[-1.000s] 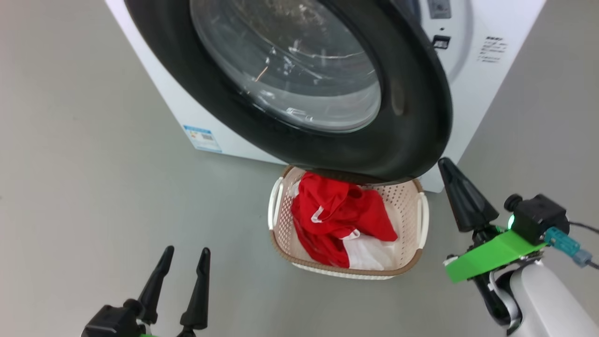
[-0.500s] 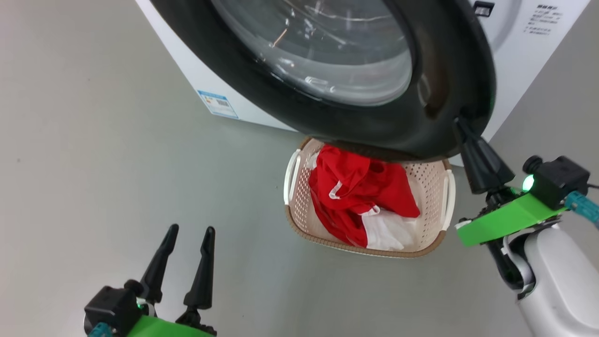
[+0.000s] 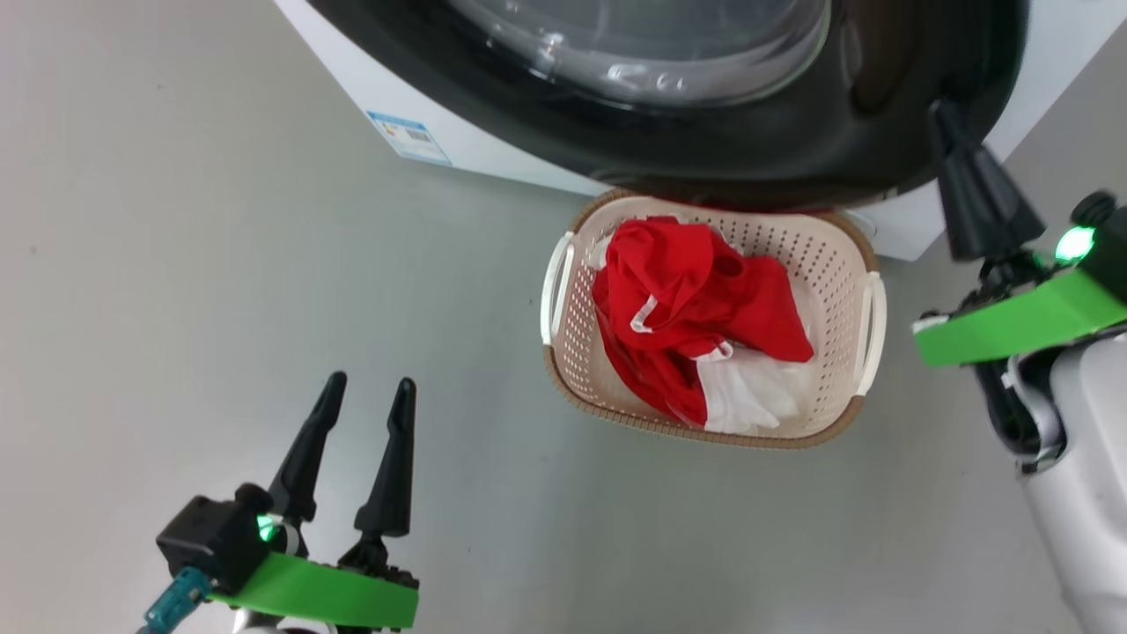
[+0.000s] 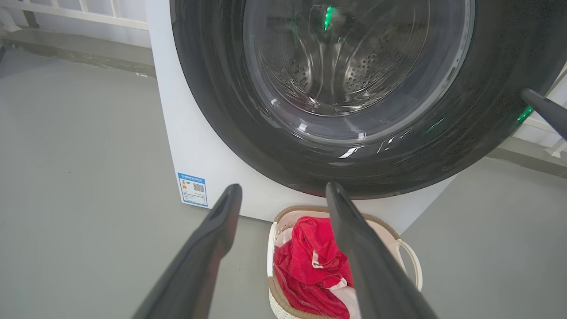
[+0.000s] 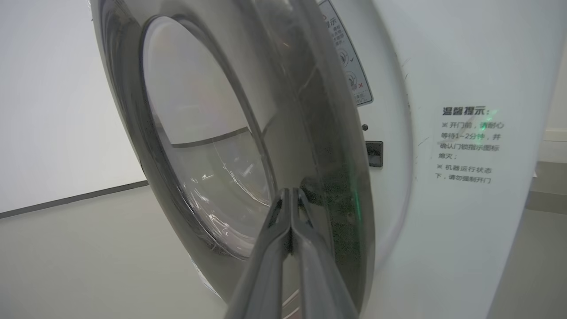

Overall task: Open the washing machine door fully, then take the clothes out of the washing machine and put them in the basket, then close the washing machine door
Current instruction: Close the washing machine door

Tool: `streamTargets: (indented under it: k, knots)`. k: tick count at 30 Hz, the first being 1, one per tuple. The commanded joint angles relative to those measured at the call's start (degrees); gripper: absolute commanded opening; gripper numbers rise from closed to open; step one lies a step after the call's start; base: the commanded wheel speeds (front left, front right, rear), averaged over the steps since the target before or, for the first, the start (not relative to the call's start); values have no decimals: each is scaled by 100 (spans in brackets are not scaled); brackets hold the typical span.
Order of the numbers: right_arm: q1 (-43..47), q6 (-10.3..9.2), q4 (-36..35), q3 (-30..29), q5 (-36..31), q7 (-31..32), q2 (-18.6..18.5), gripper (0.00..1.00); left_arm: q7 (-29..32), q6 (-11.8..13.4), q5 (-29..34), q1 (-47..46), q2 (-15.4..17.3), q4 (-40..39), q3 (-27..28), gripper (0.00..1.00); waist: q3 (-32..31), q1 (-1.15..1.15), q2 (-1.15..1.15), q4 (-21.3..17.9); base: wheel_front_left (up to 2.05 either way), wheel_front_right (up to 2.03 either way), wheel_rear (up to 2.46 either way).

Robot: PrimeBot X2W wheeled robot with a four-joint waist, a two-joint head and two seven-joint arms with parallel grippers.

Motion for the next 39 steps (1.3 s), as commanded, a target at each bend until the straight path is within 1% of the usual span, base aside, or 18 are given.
streamTargets:
  k: [1, 14, 26, 33, 36, 37, 38, 39]
  knots:
    - [-197, 10, -163, 2, -11, -36, -49, 0, -69, 3, -38, -153, 64, -153, 164, 100, 186, 0, 0, 40, 0, 0, 0]
    - [-697, 10, -164, -194, -27, -36, -138, 0, -69, 3, -143, -378, 64, -172, 105, 100, 507, 0, 0, 86, 0, 0, 0]
    - [-872, 10, -222, -359, -43, -36, 24, 0, -69, 3, -142, -459, 64, -176, 134, 100, 568, 0, 0, -4, 0, 0, 0]
    - [-794, 10, -206, -266, -43, -36, 59, 0, -69, 3, -115, -467, 64, -153, 135, 100, 533, 0, 0, -54, 0, 0, 0]
    - [-655, 10, -181, -108, -46, -36, 58, 5, -69, 3, -95, -440, 64, -125, 144, 100, 451, 0, 0, -90, 0, 0, 0]
    - [-599, 10, -172, -47, -43, -36, 58, 8, -69, 3, -85, -426, 64, -115, 149, 100, 416, 0, 0, -105, 0, 0, 0]
    - [-539, 10, -165, 19, -42, -36, 59, 15, -69, 3, -71, -412, 64, -108, 155, 100, 383, 0, 0, -123, 0, 0, 0]
    - [-477, 10, -161, 76, -38, -36, 62, 23, -69, 3, -56, -398, 64, -101, 162, 100, 347, 0, 0, -142, 0, 0, 0]
